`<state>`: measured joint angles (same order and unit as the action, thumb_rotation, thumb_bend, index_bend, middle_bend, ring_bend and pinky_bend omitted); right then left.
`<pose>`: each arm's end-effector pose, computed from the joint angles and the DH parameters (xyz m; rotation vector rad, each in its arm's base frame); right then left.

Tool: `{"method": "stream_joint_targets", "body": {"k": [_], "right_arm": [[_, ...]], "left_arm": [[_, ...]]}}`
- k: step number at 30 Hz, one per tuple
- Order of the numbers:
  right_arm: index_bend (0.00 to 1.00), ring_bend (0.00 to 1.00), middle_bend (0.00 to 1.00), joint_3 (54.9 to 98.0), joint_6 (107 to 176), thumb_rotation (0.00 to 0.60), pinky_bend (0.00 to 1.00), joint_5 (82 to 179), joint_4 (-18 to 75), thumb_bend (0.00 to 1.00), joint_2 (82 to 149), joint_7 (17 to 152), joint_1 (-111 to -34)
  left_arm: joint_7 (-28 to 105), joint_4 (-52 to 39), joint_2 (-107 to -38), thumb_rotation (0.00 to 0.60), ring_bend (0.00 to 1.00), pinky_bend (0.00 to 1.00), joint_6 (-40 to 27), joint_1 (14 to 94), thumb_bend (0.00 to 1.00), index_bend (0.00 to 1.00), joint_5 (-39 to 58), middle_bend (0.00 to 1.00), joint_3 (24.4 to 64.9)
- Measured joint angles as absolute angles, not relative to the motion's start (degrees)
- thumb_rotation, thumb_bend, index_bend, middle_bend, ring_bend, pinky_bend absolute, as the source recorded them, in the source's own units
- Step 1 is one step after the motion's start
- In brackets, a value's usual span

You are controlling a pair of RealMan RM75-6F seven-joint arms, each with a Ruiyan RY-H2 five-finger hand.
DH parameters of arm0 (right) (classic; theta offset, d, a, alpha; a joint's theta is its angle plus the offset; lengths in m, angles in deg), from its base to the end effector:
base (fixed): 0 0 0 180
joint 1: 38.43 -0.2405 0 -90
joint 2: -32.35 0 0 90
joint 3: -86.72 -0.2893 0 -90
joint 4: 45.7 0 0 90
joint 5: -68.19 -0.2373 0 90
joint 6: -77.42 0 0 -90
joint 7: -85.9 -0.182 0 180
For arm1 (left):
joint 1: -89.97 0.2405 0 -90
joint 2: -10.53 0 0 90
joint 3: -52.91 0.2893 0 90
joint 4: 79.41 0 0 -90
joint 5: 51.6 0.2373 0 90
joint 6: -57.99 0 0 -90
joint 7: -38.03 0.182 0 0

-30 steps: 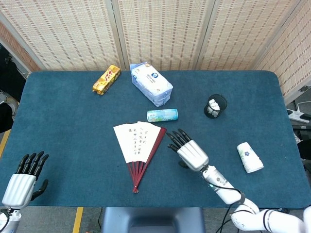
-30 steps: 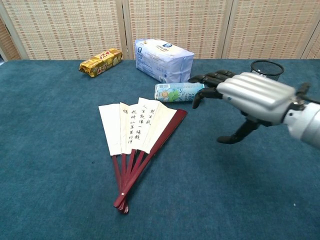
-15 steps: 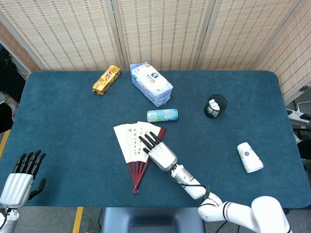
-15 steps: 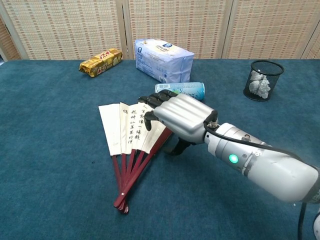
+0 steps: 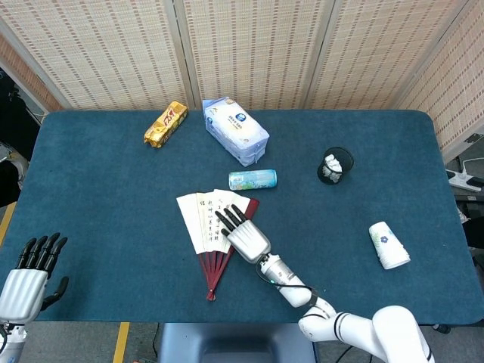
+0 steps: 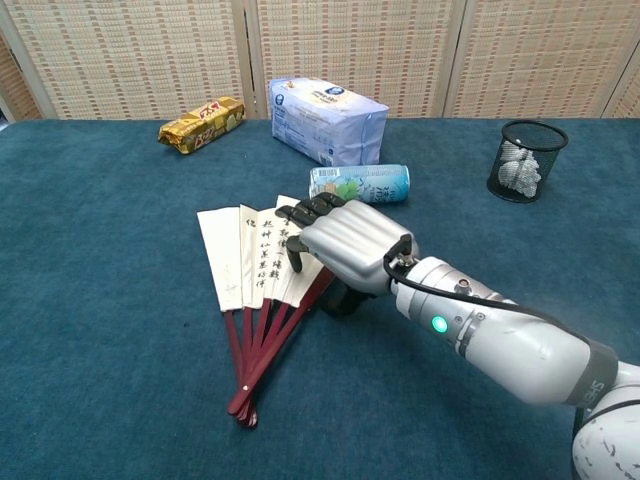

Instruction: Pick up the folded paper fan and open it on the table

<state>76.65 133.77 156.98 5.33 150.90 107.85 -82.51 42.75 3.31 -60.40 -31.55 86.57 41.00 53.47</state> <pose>-0.1037 -0.3716 -0.2030 2.0843 -0.4682 0.9743 -0.3613 0.2013 0.1157 -1.4971 -0.7566 -0.8607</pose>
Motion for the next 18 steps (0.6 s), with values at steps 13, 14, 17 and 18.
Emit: {"method": "stream_joint_targets", "body": {"k": [13,14,17,18], "right_arm": [[0.50,0.00,0.01,75.3,135.3,0.600,0.00,155.2,-5.7,0.24,158.4,105.5,-85.4],[0.51,0.00,0.02,75.2,135.3,0.600,0.00,155.1,-6.5,0.25,158.9,105.3,-85.7],[0.56,0.00,0.05,74.9,135.9,0.600,0.00,154.8,-8.5,0.26,160.3,104.0,-86.4],[0.57,0.00,0.06,74.8,136.4,0.600,0.00,154.8,-9.1,0.27,160.7,103.5,-86.6]], "left_arm": [[43.3,2.8,-60.8,0.600,0.00,0.06,-31.6,86.6,0.41,0.00,40.3,0.00,53.0],[43.3,2.8,-60.8,0.600,0.00,0.06,-31.6,86.6,0.40,0.00,40.3,0.00,53.0],[43.3,2.8,-60.8,0.600,0.00,0.06,-31.6,86.5,0.41,0.00,40.2,0.00,52.9],[43.3,2.7,-60.8,0.600,0.00,0.06,-31.6,86.5,0.41,0.00,40.2,0.00,52.9]]}}
